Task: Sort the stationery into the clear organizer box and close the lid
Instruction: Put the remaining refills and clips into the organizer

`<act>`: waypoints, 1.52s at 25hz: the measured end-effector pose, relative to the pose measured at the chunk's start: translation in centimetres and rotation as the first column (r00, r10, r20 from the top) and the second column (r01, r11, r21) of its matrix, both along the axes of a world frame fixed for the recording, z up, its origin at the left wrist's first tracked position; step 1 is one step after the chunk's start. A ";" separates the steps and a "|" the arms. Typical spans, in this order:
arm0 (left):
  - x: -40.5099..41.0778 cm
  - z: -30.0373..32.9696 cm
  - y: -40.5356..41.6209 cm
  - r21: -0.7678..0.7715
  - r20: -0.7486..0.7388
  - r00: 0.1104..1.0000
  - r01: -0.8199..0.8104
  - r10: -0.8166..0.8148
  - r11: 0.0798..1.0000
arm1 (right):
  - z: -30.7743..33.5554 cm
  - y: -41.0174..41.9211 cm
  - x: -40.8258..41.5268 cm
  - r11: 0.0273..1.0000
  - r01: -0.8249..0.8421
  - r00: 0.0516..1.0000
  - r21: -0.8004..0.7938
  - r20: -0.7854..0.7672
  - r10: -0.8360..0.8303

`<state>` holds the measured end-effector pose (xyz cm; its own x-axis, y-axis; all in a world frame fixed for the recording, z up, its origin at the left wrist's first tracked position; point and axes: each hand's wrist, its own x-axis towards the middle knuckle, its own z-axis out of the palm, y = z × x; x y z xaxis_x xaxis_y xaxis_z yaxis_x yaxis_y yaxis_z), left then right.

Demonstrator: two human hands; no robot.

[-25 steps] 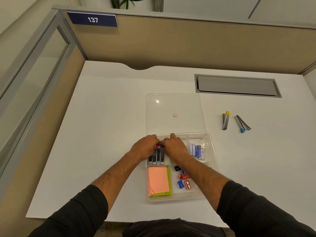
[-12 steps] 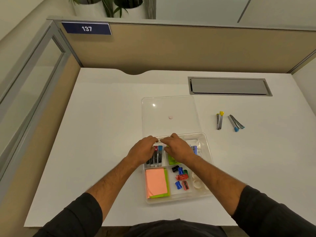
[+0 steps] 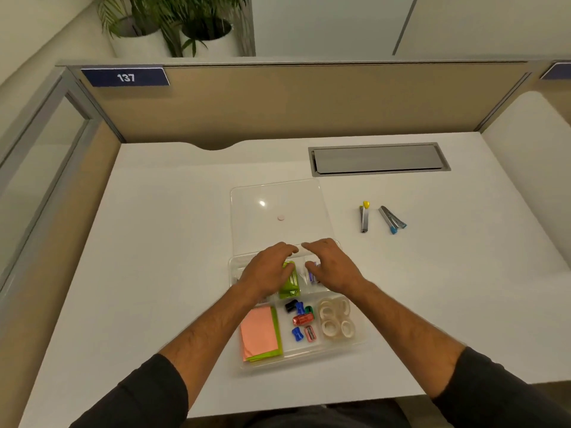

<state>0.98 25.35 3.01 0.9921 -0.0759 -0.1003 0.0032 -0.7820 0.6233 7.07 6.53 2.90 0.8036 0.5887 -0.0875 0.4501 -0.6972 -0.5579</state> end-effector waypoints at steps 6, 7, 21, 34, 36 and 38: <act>3.6 1.4 -6.7 0.010 -0.005 1.000 -0.006 0.006 1.000 | 1.3 -6.8 2.8 0.998 -0.018 1.000 -0.057 0.019 0.019; 4.1 1.5 -7.8 0.018 -0.006 1.000 -0.010 0.010 1.000 | 1.4 -8.0 3.5 0.997 -0.021 0.999 -0.068 0.036 0.023; 16.8 -1.2 -17.4 0.066 -0.090 0.996 0.004 0.002 0.998 | -1.6 -21.7 11.8 0.981 0.080 0.997 -0.175 -0.002 -0.081; 24.6 -5.1 -18.2 -0.001 -0.203 0.977 -0.062 0.060 0.998 | -4.4 -22.5 16.1 0.932 0.318 0.946 -0.173 -0.007 -0.324; 24.7 -5.6 -18.1 -0.013 -0.195 0.980 -0.043 0.039 0.999 | -4.3 -22.2 16.7 0.919 0.352 0.934 -0.178 -0.003 -0.358; 24.5 -6.0 -17.9 -0.046 -0.198 0.980 -0.012 0.002 0.999 | -4.5 -21.7 17.2 0.911 0.361 0.928 -0.199 -0.019 -0.372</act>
<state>25.44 7.44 -3.00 0.9535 -0.0783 -0.2909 0.1352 -0.7515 0.6457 24.28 -15.14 -1.58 0.9502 0.2219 -0.2188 0.1148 -0.9019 -0.4163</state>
